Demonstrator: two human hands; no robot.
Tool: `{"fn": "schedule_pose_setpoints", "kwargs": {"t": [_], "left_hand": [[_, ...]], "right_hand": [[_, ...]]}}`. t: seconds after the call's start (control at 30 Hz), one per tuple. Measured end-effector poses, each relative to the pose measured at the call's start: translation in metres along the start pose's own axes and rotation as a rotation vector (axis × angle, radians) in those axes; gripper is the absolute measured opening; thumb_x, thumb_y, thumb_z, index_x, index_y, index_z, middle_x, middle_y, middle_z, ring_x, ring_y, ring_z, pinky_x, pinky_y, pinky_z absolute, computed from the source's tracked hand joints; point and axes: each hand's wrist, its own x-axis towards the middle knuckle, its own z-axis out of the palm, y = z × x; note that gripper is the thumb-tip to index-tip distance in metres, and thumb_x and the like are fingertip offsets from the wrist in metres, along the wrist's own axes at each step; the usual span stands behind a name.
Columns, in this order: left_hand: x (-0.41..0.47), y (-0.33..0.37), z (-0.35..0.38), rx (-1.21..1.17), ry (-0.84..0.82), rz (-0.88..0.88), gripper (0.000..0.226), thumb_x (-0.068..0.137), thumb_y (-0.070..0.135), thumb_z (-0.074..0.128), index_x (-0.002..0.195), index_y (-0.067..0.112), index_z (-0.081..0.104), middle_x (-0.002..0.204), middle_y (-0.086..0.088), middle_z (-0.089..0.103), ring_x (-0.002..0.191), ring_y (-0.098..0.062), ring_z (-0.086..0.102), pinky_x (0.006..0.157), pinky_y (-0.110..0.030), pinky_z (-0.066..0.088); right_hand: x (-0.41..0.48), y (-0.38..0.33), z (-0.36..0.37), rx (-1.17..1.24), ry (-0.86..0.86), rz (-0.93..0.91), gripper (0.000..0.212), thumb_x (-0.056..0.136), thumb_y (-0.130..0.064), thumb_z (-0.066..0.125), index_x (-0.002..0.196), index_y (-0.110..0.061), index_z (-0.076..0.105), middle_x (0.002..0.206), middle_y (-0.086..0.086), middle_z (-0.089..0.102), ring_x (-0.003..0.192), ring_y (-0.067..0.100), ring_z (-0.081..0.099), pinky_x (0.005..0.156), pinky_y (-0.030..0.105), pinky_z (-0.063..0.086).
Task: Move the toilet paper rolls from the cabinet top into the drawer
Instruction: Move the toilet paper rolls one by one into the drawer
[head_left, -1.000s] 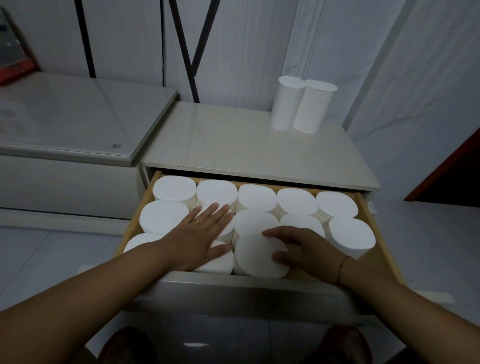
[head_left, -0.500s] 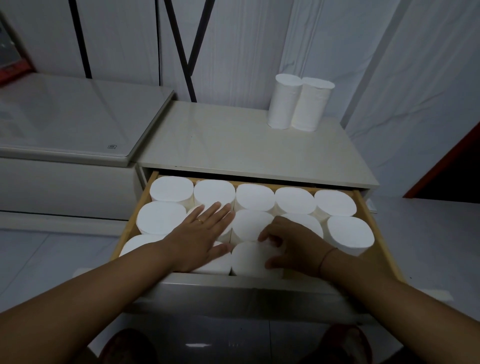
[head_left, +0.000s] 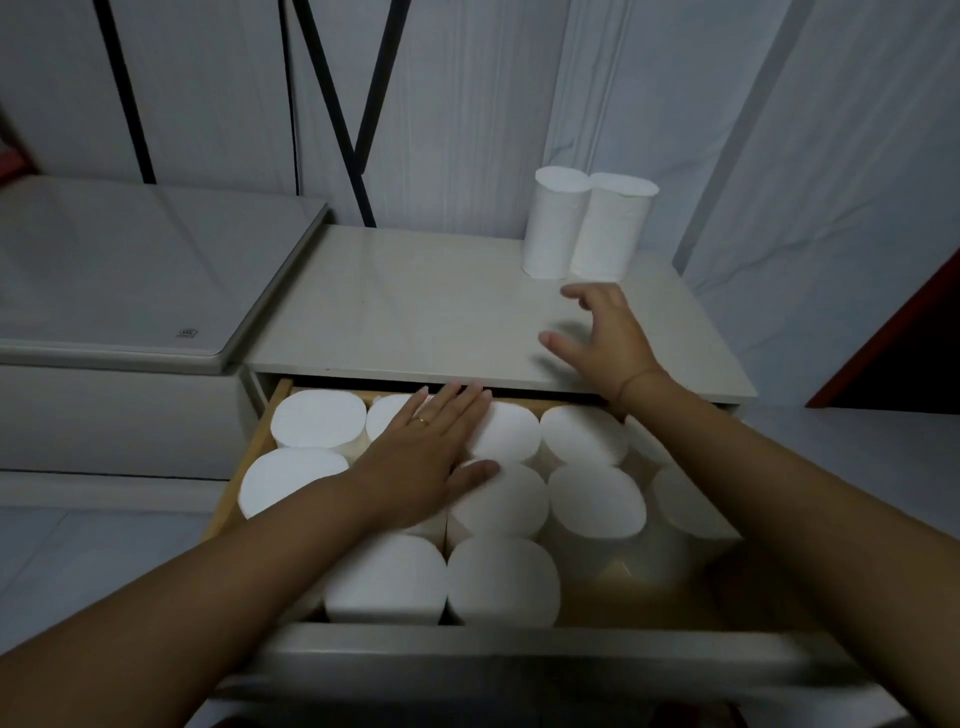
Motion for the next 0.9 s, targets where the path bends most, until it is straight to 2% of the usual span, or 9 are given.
{"fn": "schedule_pose_setpoints", "kwargs": {"t": [0.2, 0.37, 0.5, 0.57, 0.77, 0.83, 0.9], "left_hand": [[0.018, -0.016, -0.015, -0.032, 0.036, -0.052, 0.077, 0.086, 0.064, 0.009, 0.151, 0.025, -0.008, 0.159, 0.009, -0.014, 0.143, -0.005, -0.020, 0.117, -0.028, -0.014], [0.033, -0.027, -0.005, -0.032, 0.041, -0.084, 0.080, 0.081, 0.068, -0.001, 0.149, 0.027, -0.010, 0.158, 0.011, -0.014, 0.143, -0.005, -0.020, 0.117, -0.029, -0.014], [0.033, -0.034, 0.007, 0.014, 0.035, -0.052, 0.078, 0.084, 0.070, -0.006, 0.149, 0.028, -0.015, 0.157, 0.010, -0.020, 0.141, -0.005, -0.026, 0.115, -0.029, -0.019], [0.034, -0.036, 0.008, 0.007, 0.035, -0.045, 0.078, 0.082, 0.070, -0.009, 0.148, 0.028, -0.017, 0.156, 0.011, -0.023, 0.140, -0.003, -0.029, 0.114, -0.029, -0.021], [0.037, -0.036, 0.008, 0.008, 0.033, -0.036, 0.076, 0.084, 0.068, -0.007, 0.147, 0.027, -0.020, 0.155, 0.011, -0.026, 0.139, -0.004, -0.031, 0.114, -0.032, -0.021], [0.036, -0.036, 0.008, 0.012, 0.030, -0.035, 0.076, 0.085, 0.068, -0.007, 0.147, 0.027, -0.020, 0.155, 0.010, -0.026, 0.139, -0.005, -0.031, 0.114, -0.032, -0.021], [0.036, -0.036, 0.008, 0.037, 0.031, -0.033, 0.076, 0.084, 0.067, -0.008, 0.147, 0.027, -0.022, 0.154, 0.010, -0.028, 0.138, -0.004, -0.032, 0.114, -0.032, -0.021]], "right_hand": [[0.074, 0.007, 0.006, -0.044, 0.113, 0.048, 0.071, 0.080, -0.035, 0.068, 0.137, -0.009, 0.033, 0.141, 0.012, 0.032, 0.130, 0.027, 0.033, 0.108, 0.031, 0.027], [0.138, 0.019, 0.014, -0.272, 0.142, 0.048, 0.086, 0.081, -0.044, 0.063, 0.144, -0.007, 0.019, 0.153, 0.016, 0.014, 0.141, 0.031, 0.011, 0.117, 0.039, 0.011], [0.174, 0.027, 0.023, -0.410, 0.138, 0.041, 0.086, 0.083, -0.049, 0.058, 0.146, -0.008, 0.014, 0.155, 0.017, 0.008, 0.143, 0.031, 0.003, 0.118, 0.040, 0.001], [0.186, 0.030, 0.027, -0.438, 0.165, 0.017, 0.082, 0.082, -0.049, 0.058, 0.144, -0.008, 0.020, 0.154, 0.018, 0.010, 0.143, 0.032, 0.004, 0.117, 0.041, 0.000], [0.207, 0.032, 0.032, -0.406, 0.327, -0.006, 0.064, 0.076, -0.051, 0.060, 0.124, -0.012, 0.041, 0.141, 0.016, 0.035, 0.134, 0.033, 0.025, 0.116, 0.043, 0.011], [0.210, 0.029, 0.033, -0.383, 0.350, -0.025, 0.061, 0.075, -0.051, 0.059, 0.119, -0.012, 0.044, 0.132, 0.015, 0.043, 0.126, 0.032, 0.035, 0.113, 0.042, 0.020], [0.210, 0.021, 0.034, -0.316, 0.332, -0.020, 0.064, 0.074, -0.048, 0.062, 0.122, -0.011, 0.043, 0.128, 0.015, 0.045, 0.117, 0.032, 0.043, 0.103, 0.041, 0.034]]}}
